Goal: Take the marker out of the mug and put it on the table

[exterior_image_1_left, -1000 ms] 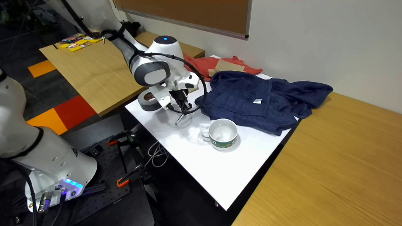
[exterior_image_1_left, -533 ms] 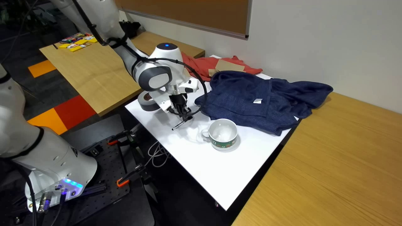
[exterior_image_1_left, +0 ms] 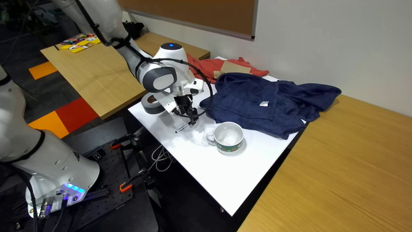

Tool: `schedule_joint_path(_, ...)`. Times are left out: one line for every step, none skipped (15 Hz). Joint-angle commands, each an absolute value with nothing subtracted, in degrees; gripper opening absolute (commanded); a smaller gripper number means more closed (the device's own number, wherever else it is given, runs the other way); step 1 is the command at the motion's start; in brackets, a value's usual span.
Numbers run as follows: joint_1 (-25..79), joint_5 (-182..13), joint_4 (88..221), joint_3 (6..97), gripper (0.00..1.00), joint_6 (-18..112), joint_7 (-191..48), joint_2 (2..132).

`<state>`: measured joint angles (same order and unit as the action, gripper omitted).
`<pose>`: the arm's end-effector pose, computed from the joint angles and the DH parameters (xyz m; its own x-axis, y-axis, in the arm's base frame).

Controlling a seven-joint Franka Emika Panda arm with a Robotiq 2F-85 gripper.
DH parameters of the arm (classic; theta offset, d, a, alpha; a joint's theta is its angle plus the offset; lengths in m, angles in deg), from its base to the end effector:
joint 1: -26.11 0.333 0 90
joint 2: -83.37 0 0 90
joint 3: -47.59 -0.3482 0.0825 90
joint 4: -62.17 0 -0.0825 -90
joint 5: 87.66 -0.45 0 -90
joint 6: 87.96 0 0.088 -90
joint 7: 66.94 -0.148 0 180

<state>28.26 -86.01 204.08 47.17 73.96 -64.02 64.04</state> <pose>0.5051 0.0241 0.0878 0.9924 0.1224 0.0115 0.1224 -0.9925 0.0074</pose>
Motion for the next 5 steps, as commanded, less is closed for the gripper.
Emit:
schedule_joint_path(28.45,-85.41,204.70,47.13,1.00,74.81,-64.94,65.11)
schedule_joint_path(27.93,-85.73,204.00,46.85,1.00,73.78,-64.22,64.09)
schedule_joint_path(27.93,-85.73,204.00,46.84,1.00,73.78,-64.22,64.09)
schedule_joint_path(27.93,-85.73,204.00,46.83,1.00,73.78,-64.21,64.10)
schedule_joint_path(27.93,-85.73,204.00,46.83,1.00,73.79,-64.21,64.10)
